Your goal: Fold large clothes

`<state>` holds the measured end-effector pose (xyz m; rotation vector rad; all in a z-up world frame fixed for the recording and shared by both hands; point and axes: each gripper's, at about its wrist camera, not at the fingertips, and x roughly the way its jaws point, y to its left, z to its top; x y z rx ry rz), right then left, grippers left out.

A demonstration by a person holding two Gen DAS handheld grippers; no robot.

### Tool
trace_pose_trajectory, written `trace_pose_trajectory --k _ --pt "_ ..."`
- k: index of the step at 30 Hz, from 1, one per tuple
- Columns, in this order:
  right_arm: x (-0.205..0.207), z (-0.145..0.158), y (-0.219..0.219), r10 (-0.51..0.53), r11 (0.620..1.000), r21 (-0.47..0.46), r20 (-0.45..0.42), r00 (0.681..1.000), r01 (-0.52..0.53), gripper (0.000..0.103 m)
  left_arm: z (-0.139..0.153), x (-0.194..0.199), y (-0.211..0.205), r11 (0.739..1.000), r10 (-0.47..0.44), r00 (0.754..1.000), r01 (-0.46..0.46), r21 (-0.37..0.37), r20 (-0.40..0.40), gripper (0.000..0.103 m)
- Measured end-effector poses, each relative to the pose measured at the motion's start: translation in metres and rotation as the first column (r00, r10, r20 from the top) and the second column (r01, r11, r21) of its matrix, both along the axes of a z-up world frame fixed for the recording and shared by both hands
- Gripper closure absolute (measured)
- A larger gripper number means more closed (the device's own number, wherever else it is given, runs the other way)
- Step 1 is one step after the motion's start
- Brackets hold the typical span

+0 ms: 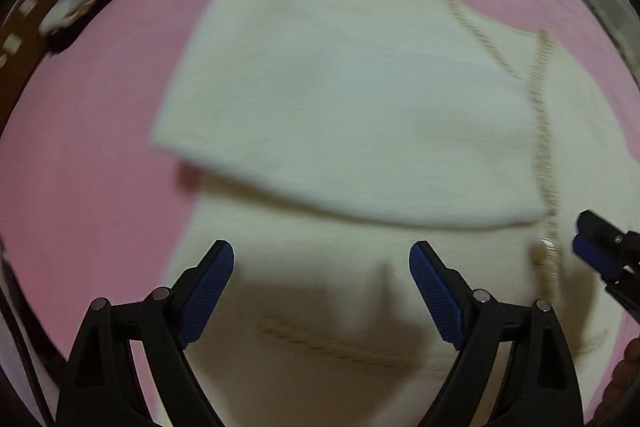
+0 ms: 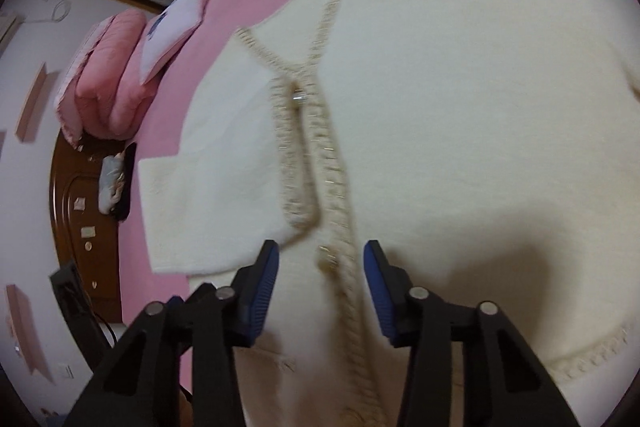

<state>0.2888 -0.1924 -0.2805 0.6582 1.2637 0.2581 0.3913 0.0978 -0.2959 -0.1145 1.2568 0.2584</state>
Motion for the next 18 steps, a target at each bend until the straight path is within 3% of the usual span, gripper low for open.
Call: trace_pose_trajectory --k 5,10,11,12,17,18 --pt "0.027 -0.017 0.036 0.046 0.998 -0.051 -0.021 0.999 -0.047 0.062 -0.01 -0.004 0.047 0.992 0.12 0.993 -0.12 0.028 -0.018 0.015" --pt "0.036 -0.031 0.047 0.013 0.995 -0.103 -0.033 0.999 -0.016 0.062 -0.03 0.004 0.07 0.98 0.19 0.982 -0.188 0.065 -0.019 0.015" --pt "0.037 -0.031 0.047 0.005 0.993 -0.114 -0.028 1.0 -0.008 0.069 -0.035 0.008 0.073 0.978 0.199 0.98 -0.197 0.062 -0.024 0.015" --pt "0.039 -0.031 0.048 -0.002 0.991 -0.137 -0.016 1.0 0.0 0.087 -0.038 0.012 0.075 0.978 0.202 0.979 -0.201 0.053 -0.03 0.015" --pt "0.042 -0.014 0.045 -0.046 0.987 -0.149 0.076 0.996 0.057 0.088 -0.045 0.025 0.081 0.97 0.241 0.97 -0.241 -0.018 -0.036 0.015" --pt "0.043 -0.002 0.047 -0.042 0.984 -0.169 0.128 0.991 0.063 0.088 -0.044 0.027 0.08 0.97 0.24 0.97 -0.24 -0.02 -0.028 0.015"
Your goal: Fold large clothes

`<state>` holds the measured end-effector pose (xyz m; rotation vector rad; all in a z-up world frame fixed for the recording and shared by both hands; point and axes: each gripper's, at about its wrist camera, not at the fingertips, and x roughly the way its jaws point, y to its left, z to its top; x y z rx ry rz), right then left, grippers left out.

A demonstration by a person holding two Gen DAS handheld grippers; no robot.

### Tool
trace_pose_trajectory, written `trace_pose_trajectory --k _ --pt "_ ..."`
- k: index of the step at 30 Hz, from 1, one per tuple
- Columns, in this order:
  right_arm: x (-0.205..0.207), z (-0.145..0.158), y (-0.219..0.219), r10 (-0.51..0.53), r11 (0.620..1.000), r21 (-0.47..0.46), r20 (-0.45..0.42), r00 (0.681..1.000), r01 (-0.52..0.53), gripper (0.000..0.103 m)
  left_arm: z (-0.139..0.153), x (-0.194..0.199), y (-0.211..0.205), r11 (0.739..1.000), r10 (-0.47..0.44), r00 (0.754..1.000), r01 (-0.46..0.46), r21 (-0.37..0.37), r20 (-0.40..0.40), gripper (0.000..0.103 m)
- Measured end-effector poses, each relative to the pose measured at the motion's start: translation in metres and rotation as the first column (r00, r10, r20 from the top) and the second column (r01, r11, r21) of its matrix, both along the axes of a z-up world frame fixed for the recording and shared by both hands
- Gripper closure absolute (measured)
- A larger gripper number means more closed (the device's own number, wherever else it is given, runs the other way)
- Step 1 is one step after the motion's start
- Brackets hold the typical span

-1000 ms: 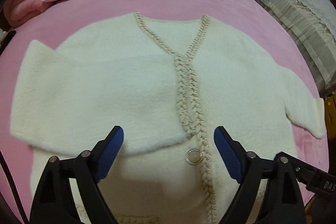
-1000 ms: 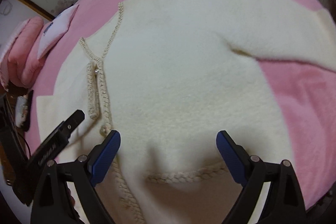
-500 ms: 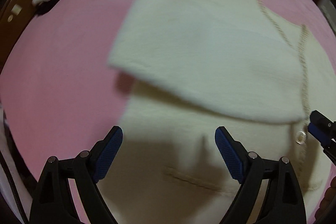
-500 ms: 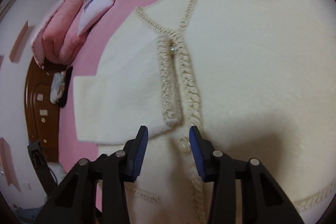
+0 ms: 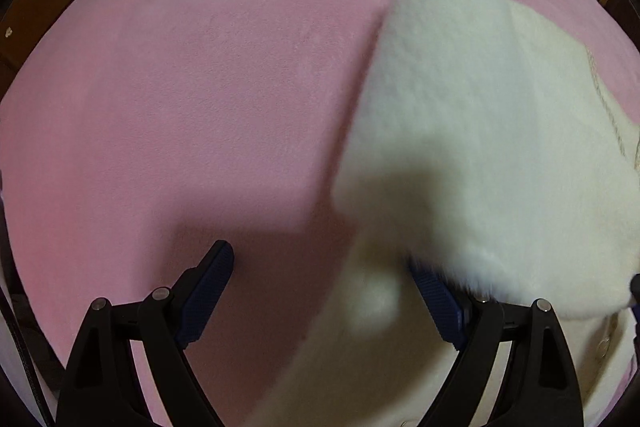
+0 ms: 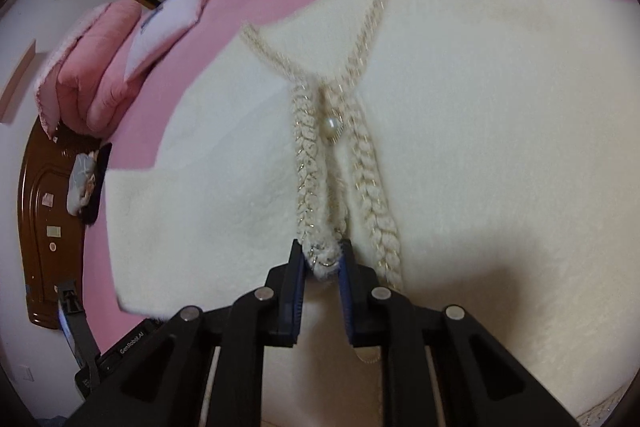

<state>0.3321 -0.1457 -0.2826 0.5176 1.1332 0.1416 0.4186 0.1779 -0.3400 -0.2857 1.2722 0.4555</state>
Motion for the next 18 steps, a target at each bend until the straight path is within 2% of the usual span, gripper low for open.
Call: trace_pose_trajectory --k 3,5,9,11,13,16,18 --pt "0.002 0.033 0.0 0.012 0.998 -0.069 0.12 0.993 -0.004 0.089 0.002 0.009 -0.007 0.999 -0.022 1.0 0.022 0.034 0.004 0.016" --pt "0.003 0.052 -0.007 -0.001 0.994 -0.111 0.169 0.986 0.02 0.089 0.001 0.015 -0.015 0.998 -0.041 0.999 0.041 0.052 0.003 0.017" --pt "-0.007 0.079 -0.053 -0.118 0.965 -0.205 0.223 0.968 0.165 0.089 -0.005 0.024 -0.029 0.996 -0.054 0.998 0.055 0.077 -0.021 0.021" --pt "-0.013 0.078 -0.076 -0.175 0.951 -0.219 0.195 0.965 0.216 0.089 -0.007 0.027 -0.037 0.996 -0.046 0.999 0.048 0.075 -0.025 0.023" --pt "-0.019 0.065 -0.098 -0.241 0.946 -0.19 0.135 0.961 0.264 0.089 -0.009 0.024 -0.043 0.996 -0.037 0.999 0.038 0.076 -0.026 0.023" --pt "-0.024 0.034 -0.118 -0.352 0.929 -0.119 0.014 0.936 0.352 0.088 -0.008 0.035 -0.05 0.996 -0.036 0.999 0.039 0.08 -0.03 0.023" --pt "-0.022 0.014 -0.12 -0.392 0.916 -0.123 -0.069 0.917 0.382 0.087 -0.011 0.037 -0.058 0.994 -0.046 0.998 0.049 0.094 -0.033 0.023"
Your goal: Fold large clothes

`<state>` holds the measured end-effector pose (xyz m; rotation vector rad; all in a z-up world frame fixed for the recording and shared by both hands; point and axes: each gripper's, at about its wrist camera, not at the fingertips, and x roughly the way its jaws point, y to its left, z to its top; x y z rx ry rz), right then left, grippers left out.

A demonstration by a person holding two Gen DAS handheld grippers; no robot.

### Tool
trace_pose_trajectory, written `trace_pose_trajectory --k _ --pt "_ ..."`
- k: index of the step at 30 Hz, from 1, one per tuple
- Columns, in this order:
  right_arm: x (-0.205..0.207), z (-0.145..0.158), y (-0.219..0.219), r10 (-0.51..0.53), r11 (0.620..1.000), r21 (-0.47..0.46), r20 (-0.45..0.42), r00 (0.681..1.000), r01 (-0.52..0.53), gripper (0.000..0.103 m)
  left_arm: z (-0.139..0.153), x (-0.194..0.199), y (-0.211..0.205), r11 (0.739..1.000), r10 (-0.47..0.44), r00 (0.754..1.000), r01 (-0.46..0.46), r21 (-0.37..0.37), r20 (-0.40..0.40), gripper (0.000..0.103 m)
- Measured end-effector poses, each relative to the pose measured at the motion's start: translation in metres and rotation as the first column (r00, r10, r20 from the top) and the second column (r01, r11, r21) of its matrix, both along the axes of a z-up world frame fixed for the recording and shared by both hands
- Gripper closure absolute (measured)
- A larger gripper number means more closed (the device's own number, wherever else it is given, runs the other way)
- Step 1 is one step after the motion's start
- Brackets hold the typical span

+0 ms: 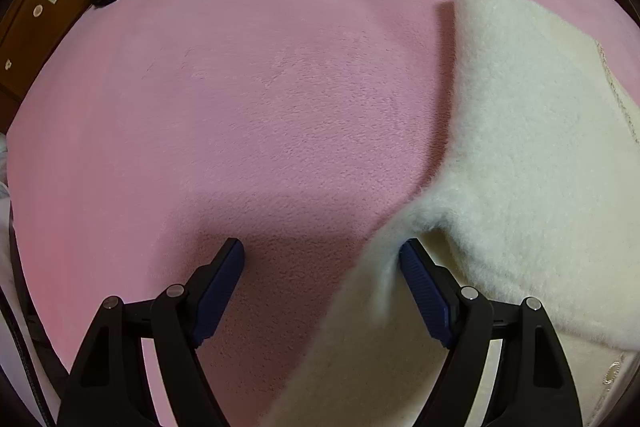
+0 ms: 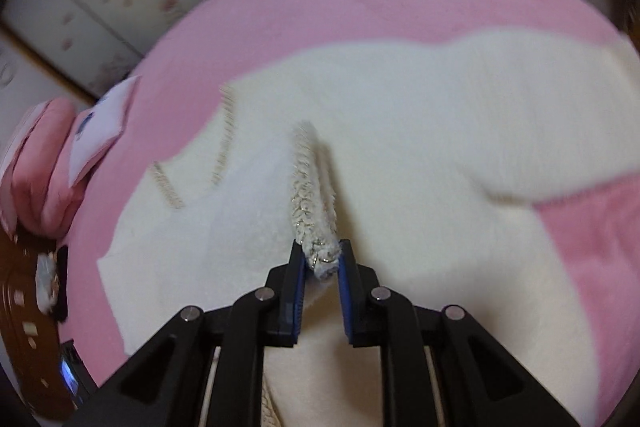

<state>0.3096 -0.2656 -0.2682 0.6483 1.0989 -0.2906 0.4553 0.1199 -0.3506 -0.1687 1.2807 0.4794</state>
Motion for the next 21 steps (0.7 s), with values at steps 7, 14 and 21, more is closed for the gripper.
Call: trace_pose_trajectory --k 7,14,21 --pt "-0.002 0.0 0.01 -0.094 0.995 -0.031 -0.001 0.996 0.094 0.083 0.0 0.012 -0.036 0.989 -0.105 0.994 0.104 0.105 0.004 0.023" --pt "-0.004 -0.001 0.004 -0.04 0.998 -0.049 -0.018 0.999 0.039 0.078 0.01 -0.016 -0.076 0.918 -0.373 0.928 0.369 0.147 -0.001 0.068" --pt "0.006 0.008 0.022 0.058 0.993 -0.105 -0.002 0.998 -0.058 0.078 0.015 -0.037 -0.015 0.971 -0.152 0.98 0.172 -0.167 0.126 0.089"
